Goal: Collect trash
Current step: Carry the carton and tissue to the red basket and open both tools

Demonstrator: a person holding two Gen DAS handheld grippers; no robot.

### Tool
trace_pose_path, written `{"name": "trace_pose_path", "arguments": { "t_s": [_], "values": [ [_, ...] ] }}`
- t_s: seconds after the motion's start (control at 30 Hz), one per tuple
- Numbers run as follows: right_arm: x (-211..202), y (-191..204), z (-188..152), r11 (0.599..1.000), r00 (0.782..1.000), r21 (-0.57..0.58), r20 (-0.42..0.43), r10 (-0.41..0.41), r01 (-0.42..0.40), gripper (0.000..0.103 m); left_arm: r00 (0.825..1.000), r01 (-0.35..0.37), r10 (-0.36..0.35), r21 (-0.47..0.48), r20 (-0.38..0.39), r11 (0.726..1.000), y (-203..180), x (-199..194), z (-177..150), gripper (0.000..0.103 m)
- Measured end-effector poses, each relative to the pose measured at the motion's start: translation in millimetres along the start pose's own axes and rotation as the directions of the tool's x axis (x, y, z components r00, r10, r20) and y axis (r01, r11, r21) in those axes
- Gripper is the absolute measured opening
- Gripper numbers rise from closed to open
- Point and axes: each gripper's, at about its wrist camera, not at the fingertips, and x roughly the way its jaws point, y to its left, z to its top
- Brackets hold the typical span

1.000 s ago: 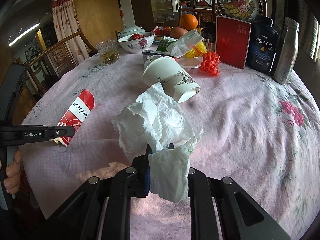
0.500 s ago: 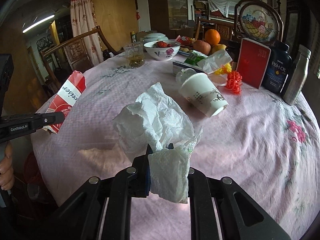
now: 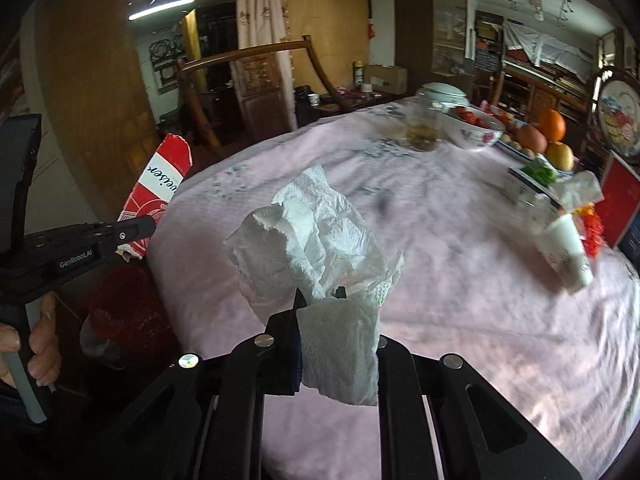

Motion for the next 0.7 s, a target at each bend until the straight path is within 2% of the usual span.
{"name": "trace_pose_path", "arguments": {
  "t_s": [0.13,0.33,0.53,0.7],
  "values": [
    [20.9,61.7,21.0,0.989,0.992,-0.080,-0.023,0.126,-0.128,0.014,0.996,-0.087,0.089,-0.087,0.013,0.992,59.0,-11.7,-11.8,0.002],
    [56.8,158.0,40.4,0.929,0.948,-0.192,-0.110,0.300,-0.317,0.014,0.974,-0.228,0.223,-0.225,-0.047,0.947,150.5,-21.0,-43.9,0.002],
    [91.9,233.4,44.7,0.874,0.907,-0.256,-0.209,0.366,-0.412,0.014,0.940,-0.340,0.307,-0.324,-0.151,0.883,223.7,-16.2,-78.4,0.002],
    [127.9,280.1,41.7,0.849,0.870,-0.247,-0.301,0.392,-0.468,0.014,0.917,-0.393,0.327,-0.377,-0.230,0.838,267.9,-1.2,-100.9,0.002]
  ]
}}
